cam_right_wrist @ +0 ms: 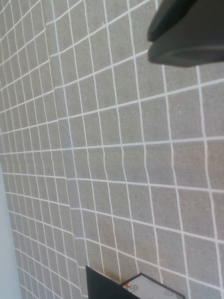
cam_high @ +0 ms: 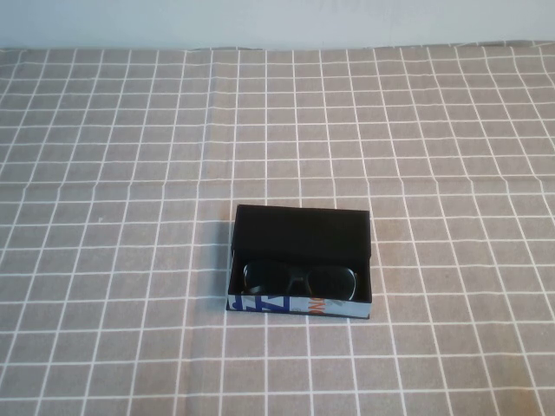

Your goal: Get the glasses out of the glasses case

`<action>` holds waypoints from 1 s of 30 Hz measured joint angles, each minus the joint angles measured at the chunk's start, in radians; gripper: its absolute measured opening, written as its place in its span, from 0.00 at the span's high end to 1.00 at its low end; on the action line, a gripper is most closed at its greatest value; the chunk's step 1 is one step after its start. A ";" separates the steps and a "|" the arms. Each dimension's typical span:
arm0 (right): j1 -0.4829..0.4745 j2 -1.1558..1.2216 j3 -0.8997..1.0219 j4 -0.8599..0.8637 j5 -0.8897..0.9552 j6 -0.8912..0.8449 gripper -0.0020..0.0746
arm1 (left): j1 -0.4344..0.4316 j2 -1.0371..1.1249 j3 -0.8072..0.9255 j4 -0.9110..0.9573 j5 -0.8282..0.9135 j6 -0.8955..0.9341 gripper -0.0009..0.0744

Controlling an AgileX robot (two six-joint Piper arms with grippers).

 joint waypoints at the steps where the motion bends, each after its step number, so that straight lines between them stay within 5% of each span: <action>1: 0.000 0.000 0.000 0.000 0.000 0.000 1.00 | 0.000 0.000 0.000 0.000 0.000 0.000 0.99; 24: 0.000 0.000 0.000 0.100 0.002 0.000 1.00 | 0.000 0.000 0.000 0.000 0.000 0.000 0.99; 30: 0.000 0.000 -0.181 0.123 0.048 0.000 1.00 | 0.000 0.000 0.000 0.000 0.000 0.000 0.99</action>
